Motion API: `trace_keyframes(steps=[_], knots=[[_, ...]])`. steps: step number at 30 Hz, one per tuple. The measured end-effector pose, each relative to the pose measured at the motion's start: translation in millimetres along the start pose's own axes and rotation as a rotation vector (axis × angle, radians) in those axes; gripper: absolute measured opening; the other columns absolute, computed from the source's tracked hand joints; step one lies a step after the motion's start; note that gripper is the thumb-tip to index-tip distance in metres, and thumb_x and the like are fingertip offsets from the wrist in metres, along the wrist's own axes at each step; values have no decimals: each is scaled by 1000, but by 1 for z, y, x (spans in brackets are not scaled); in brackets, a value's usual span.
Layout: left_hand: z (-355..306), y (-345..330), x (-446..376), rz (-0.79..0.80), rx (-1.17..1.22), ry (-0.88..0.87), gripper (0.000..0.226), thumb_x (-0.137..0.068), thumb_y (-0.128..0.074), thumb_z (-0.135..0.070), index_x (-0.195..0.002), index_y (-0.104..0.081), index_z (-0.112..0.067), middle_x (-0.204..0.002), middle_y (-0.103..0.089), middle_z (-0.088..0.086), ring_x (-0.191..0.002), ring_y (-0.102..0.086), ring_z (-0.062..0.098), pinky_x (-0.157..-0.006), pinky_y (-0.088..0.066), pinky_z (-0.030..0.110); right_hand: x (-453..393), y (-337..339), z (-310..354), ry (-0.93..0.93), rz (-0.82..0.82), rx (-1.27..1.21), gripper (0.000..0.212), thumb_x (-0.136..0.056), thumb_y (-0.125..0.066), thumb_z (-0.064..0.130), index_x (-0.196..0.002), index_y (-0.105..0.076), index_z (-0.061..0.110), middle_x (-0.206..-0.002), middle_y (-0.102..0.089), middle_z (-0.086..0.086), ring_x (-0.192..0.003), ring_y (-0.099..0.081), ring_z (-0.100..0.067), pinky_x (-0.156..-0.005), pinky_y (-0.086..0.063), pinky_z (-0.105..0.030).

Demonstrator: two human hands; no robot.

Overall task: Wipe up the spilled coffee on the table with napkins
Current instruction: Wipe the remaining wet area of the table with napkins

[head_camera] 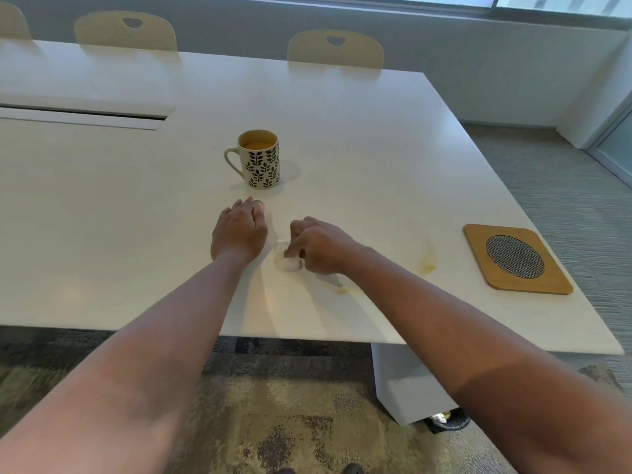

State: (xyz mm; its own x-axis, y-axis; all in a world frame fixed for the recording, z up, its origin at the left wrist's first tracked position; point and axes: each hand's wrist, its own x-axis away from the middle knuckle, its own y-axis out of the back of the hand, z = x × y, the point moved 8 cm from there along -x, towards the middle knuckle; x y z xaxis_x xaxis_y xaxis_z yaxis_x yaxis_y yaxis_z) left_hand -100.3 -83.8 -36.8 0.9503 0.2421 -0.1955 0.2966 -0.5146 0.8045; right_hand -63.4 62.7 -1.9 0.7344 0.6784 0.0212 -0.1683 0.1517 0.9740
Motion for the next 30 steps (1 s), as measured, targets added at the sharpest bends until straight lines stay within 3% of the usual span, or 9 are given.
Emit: trace_keyframes(steps=[2,5,9,12,17,21,24,27,30], knots=[[0,-2,0,8,2,-6,47,-104,-24,-31,-129,-61,-18,-147,-53,5,-144,-36,20,-118,-22,36,3,3,-9,-5,42,-73,38,-82,-58,-2,-105,-77,21,-99,-62,2,-99,-49,-11,-89,-43,-21],[1,-2,-1,9,7,3,46,-104,-24,-31,-127,-62,-20,-146,-54,6,-143,-36,20,-118,-22,37,9,13,-49,-191,19,-157,31,-76,-60,-4,-93,-79,13,-98,-69,0,-105,-60,-16,-91,-49,-27],[2,-2,0,10,10,11,45,-103,-24,-31,-124,-62,-21,-143,-55,5,-143,-36,19,-117,-23,35,31,34,-109,-545,-134,-4,27,-82,-63,13,-106,-74,17,-115,-65,-2,-117,-57,-22,-96,-47,-28],[2,-2,-1,3,5,10,45,-103,-24,-32,-125,-62,-21,-143,-56,5,-142,-37,19,-115,-25,36,41,32,-119,-718,-86,109,37,-86,-55,17,-121,-64,10,-126,-54,-10,-123,-50,-29,-98,-46,-35],[2,-3,-1,-2,-12,-1,46,-103,-24,-32,-127,-62,-20,-144,-55,5,-143,-37,20,-117,-24,37,16,26,-78,-553,21,103,37,-85,-53,12,-119,-63,6,-127,-56,-13,-122,-52,-30,-97,-49,-36],[2,-4,-2,7,-25,-6,48,-104,-23,-33,-130,-60,-18,-147,-53,6,-144,-35,20,-118,-22,37,2,16,-35,-294,80,18,29,-83,-61,9,-108,-73,18,-118,-64,-3,-116,-56,-20,-94,-50,-31],[1,-3,-2,11,-31,0,48,-104,-24,-33,-134,-59,-19,-149,-51,5,-144,-35,21,-118,-23,38,7,9,-14,-153,215,-46,39,-83,-50,-4,-101,-76,18,-101,-66,10,-106,-52,-11,-86,-48,-24],[-1,-1,1,14,-11,-4,45,-103,-23,-33,-122,-62,-22,-142,-56,6,-139,-40,24,-115,-29,42,16,7,-19,-144,336,-31,44,-76,-48,-9,-90,-78,20,-96,-67,10,-91,-55,-10,-71,-49,-17],[-2,1,4,7,7,-1,43,-103,-24,-32,-117,-63,-22,-139,-57,5,-136,-42,25,-112,-32,43,22,11,-38,-232,373,-1,38,-76,-54,-3,-82,-79,24,-95,-74,4,-89,-66,-17,-80,-57,-27]])
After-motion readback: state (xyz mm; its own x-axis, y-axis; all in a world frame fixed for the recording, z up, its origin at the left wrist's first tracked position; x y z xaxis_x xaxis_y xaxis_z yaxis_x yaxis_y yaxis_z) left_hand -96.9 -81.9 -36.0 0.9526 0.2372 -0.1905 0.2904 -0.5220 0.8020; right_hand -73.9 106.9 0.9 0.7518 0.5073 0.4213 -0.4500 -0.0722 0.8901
